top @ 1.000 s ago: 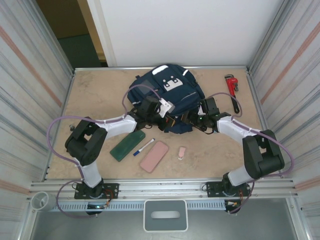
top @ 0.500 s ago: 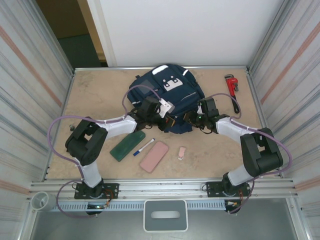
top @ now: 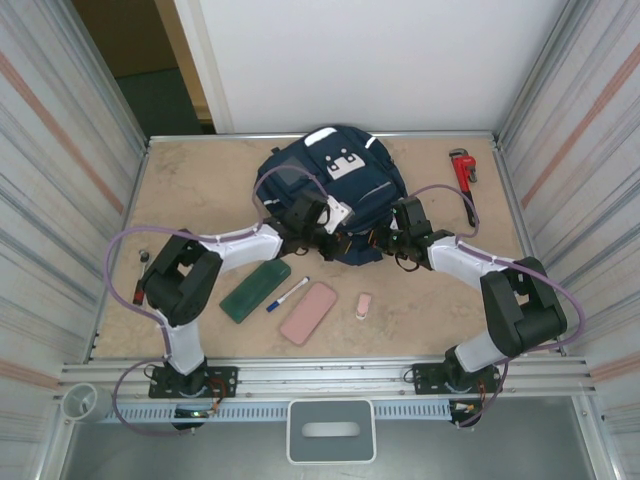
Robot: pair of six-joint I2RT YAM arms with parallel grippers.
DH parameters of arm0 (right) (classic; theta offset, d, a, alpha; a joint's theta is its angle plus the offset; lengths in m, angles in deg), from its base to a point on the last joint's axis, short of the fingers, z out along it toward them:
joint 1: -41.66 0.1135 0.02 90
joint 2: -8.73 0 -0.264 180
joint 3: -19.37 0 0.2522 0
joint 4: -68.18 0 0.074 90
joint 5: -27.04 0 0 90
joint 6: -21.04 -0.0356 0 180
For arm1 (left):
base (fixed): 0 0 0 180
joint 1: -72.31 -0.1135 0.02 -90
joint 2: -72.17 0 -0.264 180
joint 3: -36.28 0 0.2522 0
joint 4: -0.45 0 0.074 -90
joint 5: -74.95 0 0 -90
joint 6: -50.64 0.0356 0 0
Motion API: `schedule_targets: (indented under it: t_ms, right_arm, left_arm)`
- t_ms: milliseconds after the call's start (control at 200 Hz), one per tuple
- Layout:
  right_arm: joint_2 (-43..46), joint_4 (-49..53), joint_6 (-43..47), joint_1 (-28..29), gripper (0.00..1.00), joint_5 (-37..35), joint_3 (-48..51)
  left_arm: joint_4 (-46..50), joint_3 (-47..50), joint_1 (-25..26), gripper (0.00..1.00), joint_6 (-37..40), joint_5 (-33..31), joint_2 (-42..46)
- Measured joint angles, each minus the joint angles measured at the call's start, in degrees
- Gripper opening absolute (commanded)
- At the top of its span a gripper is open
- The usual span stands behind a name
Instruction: Pack the student bag
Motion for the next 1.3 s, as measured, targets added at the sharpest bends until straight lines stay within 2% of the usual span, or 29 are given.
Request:
schedule_targets:
  t_ms: [301, 521, 802, 1052, 1297]
  right_arm:
    - [0.0, 0.2, 0.1, 0.1, 0.00, -0.4, 0.0]
    - [0.0, 0.2, 0.2, 0.1, 0.00, -0.4, 0.0]
    - [0.0, 0.2, 1.1, 0.3, 0.00, -0.3, 0.0]
    - [0.0, -0.3, 1.2, 0.6, 0.00, -0.1, 0.0]
    - [0.0, -0.3, 1.2, 0.6, 0.00, -0.1, 0.0]
  left_arm:
    - [3.4, -2.4, 0.0, 0.27, 1.6, -0.5, -1.1]
    - [4.0, -2.8, 0.0, 0.18, 2.0, -1.9, -1.1]
    - [4.9, -2.9, -0.5, 0.19, 3.5, -2.8, -1.1]
    - [4.9, -2.9, -1.5, 0.24, 4.1, -2.7, -1.1]
    - [4.9, -2.9, -1.6, 0.19, 4.1, -2.8, -1.1]
